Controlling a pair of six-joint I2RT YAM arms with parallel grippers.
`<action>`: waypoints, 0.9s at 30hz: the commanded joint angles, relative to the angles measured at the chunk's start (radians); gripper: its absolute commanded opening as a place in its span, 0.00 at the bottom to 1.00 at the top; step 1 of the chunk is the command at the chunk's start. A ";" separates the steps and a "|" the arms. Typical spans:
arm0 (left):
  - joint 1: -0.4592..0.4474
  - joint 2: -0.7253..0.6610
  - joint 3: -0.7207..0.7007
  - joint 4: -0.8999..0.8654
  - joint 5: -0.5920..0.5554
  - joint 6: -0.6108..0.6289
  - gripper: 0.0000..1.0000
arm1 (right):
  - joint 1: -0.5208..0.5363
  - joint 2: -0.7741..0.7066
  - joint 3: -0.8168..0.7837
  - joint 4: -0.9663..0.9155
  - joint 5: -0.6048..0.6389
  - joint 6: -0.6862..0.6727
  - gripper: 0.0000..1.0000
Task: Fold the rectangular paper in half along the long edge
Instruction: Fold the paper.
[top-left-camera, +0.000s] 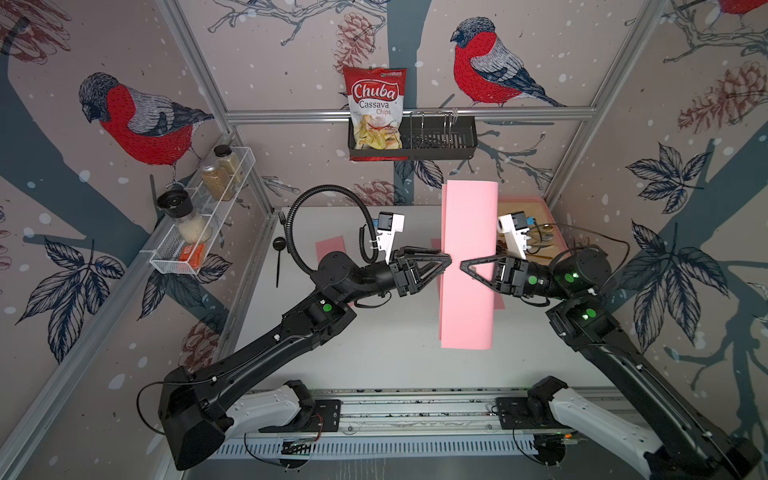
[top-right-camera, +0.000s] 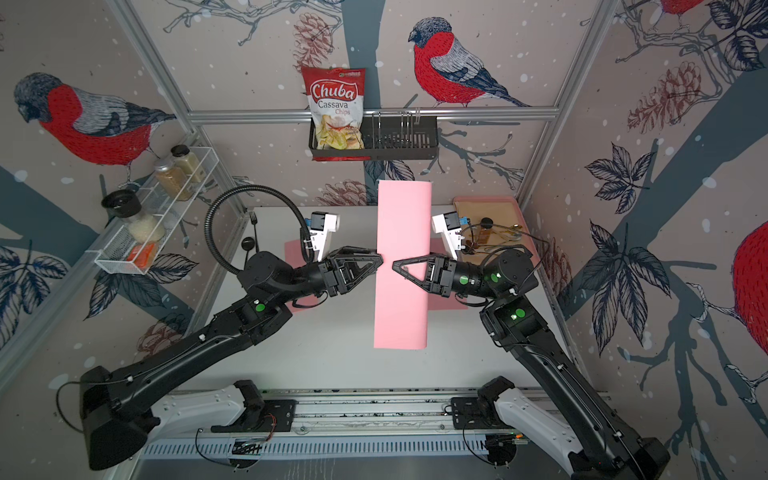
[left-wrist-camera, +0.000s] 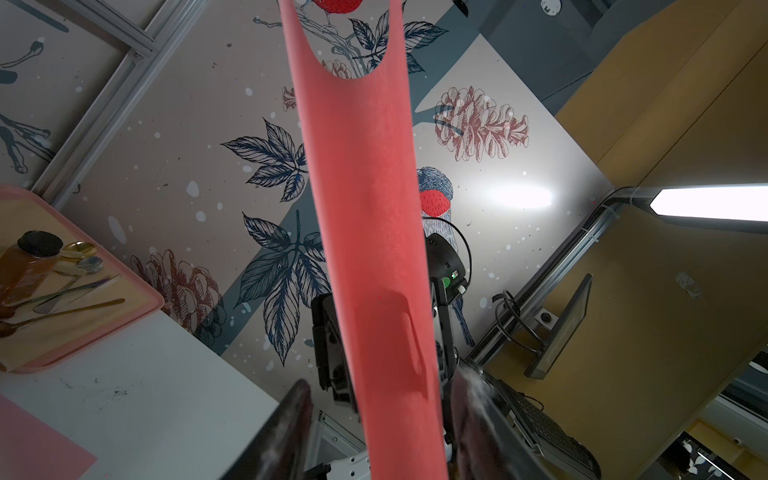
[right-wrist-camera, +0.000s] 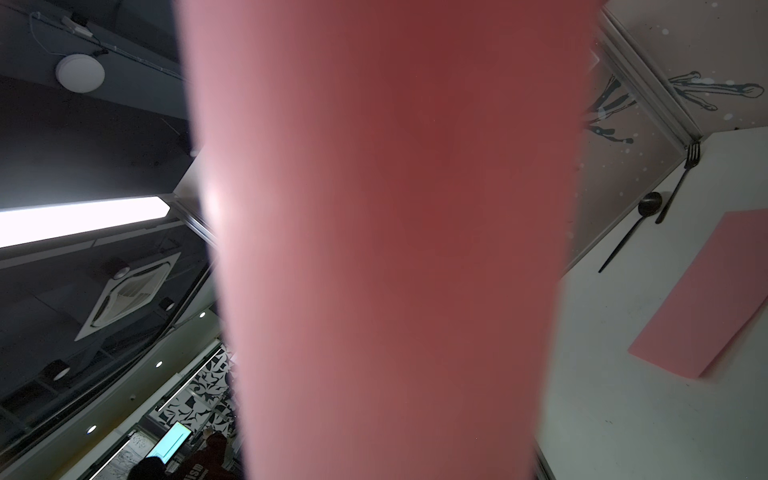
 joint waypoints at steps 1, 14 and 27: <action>0.001 0.002 -0.002 0.061 0.012 -0.011 0.52 | 0.003 0.000 0.009 -0.013 0.014 -0.038 0.35; 0.000 0.008 0.003 0.064 0.022 -0.011 0.26 | 0.003 0.001 0.023 -0.101 0.034 -0.096 0.35; 0.000 0.014 0.003 0.061 0.029 -0.012 0.09 | 0.002 0.000 0.024 -0.090 0.036 -0.096 0.37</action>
